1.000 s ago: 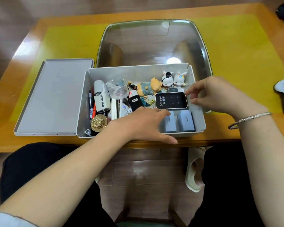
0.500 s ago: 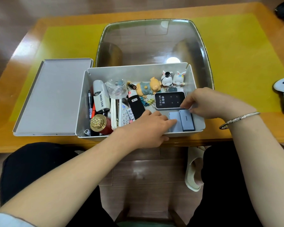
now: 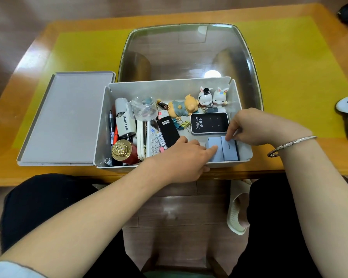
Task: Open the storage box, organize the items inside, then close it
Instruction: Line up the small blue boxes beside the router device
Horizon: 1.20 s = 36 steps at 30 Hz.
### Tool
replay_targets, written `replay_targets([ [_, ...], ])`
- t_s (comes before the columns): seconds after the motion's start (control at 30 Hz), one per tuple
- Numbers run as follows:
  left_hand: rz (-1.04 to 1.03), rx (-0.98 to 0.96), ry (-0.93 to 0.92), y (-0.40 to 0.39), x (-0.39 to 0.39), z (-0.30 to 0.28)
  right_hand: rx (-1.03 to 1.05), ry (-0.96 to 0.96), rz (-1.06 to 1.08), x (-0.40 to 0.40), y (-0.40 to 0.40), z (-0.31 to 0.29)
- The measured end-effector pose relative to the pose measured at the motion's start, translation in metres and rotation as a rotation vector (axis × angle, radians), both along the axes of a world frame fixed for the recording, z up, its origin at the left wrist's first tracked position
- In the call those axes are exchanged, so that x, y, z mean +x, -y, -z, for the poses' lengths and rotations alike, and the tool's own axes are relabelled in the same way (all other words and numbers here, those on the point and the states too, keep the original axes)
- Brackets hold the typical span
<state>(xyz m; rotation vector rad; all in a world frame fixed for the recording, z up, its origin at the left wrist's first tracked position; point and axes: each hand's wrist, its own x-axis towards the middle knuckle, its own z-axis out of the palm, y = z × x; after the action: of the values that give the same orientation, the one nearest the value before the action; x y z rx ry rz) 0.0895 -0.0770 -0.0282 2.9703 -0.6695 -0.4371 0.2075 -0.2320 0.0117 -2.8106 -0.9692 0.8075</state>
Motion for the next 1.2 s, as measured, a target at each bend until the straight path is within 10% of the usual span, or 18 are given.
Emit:
replay_targets([
  [0.43,-0.211,-0.090,0.213,-0.011,0.003,-0.020,0.496,0.406,0.276,0.010,0.002,-0.003],
  [0.63,-0.482,-0.036,0.356,-0.051,0.009,-0.026,0.140,0.222,0.364,0.013,0.003,0.014],
  [1.2,-0.752,-0.139,0.422,-0.105,0.011,-0.043,0.271,0.470,0.509,0.036,0.003,0.024],
])
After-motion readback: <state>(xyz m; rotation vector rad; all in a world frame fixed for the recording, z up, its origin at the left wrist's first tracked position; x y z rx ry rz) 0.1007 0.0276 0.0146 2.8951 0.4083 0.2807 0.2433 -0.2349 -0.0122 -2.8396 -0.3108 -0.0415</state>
